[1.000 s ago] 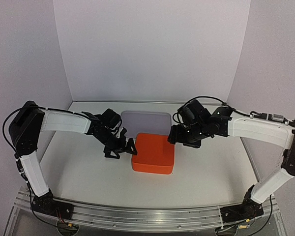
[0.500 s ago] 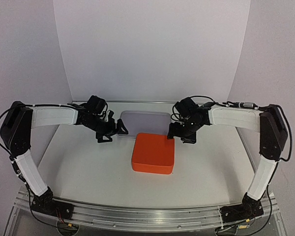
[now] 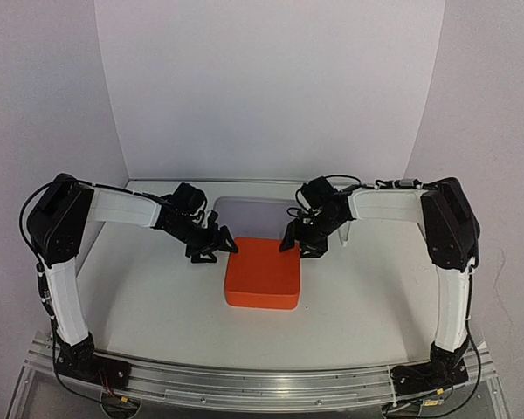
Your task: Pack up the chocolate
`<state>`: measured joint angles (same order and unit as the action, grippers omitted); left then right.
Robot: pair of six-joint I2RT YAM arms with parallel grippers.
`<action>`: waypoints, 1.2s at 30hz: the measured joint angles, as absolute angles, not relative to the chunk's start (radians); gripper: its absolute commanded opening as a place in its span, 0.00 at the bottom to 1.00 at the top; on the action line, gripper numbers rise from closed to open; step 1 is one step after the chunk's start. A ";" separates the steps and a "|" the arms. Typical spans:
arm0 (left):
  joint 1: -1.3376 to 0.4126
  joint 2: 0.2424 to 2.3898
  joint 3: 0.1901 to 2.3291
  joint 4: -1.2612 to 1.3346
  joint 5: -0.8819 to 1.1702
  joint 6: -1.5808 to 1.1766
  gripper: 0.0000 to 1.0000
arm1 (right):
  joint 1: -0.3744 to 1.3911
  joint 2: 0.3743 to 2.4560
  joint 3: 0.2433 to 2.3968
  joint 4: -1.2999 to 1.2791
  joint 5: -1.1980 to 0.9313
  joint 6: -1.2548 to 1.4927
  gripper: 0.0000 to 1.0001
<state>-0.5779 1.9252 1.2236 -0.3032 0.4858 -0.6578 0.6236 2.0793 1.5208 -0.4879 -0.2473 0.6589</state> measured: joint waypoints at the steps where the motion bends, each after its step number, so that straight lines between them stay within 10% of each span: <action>1: -0.581 1.930 1.224 -0.303 0.489 -0.659 0.69 | 0.624 2.085 1.521 -0.475 -0.267 0.666 0.58; 16: -0.586 1.928 1.199 -0.255 0.503 -0.708 0.59 | 0.625 2.119 1.536 -0.410 -0.330 0.656 0.58; 24: -0.588 1.907 1.206 -0.315 0.414 -0.709 0.99 | 0.630 2.109 1.526 -0.408 -0.289 0.650 0.91; 36: -0.486 1.507 1.241 -0.523 -0.015 -0.708 1.00 | 0.621 1.556 1.240 -0.456 0.173 0.601 0.96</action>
